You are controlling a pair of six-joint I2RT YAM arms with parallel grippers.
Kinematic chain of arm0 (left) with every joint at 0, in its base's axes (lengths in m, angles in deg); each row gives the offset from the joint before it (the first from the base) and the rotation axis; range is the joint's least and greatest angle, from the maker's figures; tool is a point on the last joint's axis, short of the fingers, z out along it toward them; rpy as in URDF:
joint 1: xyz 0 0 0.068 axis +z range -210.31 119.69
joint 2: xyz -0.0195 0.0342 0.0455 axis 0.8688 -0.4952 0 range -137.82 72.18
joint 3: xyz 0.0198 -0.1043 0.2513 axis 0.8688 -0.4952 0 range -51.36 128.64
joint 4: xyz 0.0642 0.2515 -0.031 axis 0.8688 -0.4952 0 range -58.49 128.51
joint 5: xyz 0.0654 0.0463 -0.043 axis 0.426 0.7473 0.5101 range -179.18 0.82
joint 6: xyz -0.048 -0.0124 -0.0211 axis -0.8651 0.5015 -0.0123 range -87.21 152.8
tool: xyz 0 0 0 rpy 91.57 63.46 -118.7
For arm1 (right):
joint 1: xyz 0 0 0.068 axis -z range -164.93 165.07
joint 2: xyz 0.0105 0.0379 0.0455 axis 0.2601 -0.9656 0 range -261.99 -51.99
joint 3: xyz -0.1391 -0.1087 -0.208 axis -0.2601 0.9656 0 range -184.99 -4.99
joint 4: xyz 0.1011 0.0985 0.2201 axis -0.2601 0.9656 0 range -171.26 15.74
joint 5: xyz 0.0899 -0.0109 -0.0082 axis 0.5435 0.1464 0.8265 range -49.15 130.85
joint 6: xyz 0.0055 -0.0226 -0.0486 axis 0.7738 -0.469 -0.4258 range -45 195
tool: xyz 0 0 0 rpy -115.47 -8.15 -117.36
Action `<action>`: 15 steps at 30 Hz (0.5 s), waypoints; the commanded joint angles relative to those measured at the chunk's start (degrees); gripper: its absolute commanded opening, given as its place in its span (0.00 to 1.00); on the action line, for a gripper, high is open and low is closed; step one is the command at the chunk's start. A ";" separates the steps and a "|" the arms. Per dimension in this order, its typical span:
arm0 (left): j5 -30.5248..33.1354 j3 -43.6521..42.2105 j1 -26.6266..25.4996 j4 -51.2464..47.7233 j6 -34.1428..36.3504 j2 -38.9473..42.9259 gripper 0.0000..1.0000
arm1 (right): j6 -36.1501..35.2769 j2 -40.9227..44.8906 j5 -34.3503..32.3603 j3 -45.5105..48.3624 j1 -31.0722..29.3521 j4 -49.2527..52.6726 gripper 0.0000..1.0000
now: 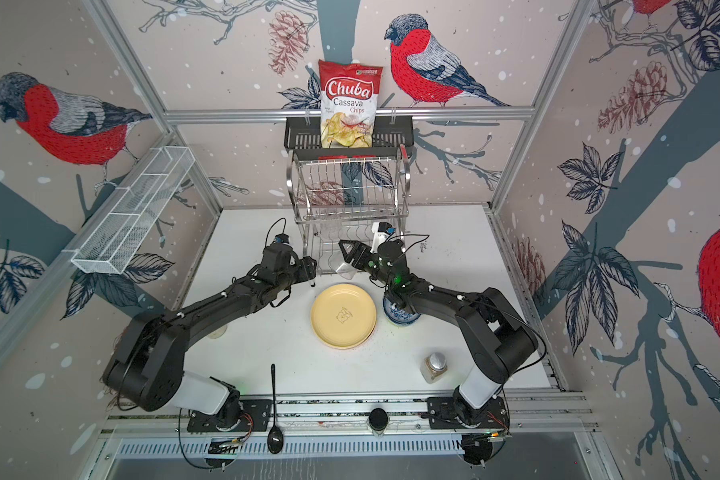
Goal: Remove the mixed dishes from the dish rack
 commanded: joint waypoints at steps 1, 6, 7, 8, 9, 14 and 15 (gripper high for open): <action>-1.81 -4.00 -0.34 0.82 -2.25 6.06 0.78 | 5.26 1.33 4.06 1.88 0.12 -7.44 0.19; -2.25 -13.51 -3.81 3.16 -5.66 22.27 0.86 | 6.93 4.35 3.00 5.22 0.31 -7.05 0.19; -1.89 -14.94 -5.31 3.69 -5.68 25.28 0.88 | 7.26 4.92 2.81 5.80 0.19 -7.12 0.19; -1.89 -16.60 -7.30 4.69 -5.64 28.47 0.90 | 8.02 5.48 2.74 6.41 0.11 -7.08 0.19; -2.37 -18.06 -9.40 5.92 -5.77 31.06 0.92 | 8.73 5.96 2.81 6.98 0.03 -7.31 0.18; -1.86 -20.63 -18.52 8.79 -8.46 36.50 0.96 | 12.46 7.79 3.30 9.16 -0.95 -8.80 0.18; -2.09 -20.91 -20.21 10.25 -8.48 36.64 0.96 | 13.38 8.22 3.28 9.85 -1.27 -9.63 0.18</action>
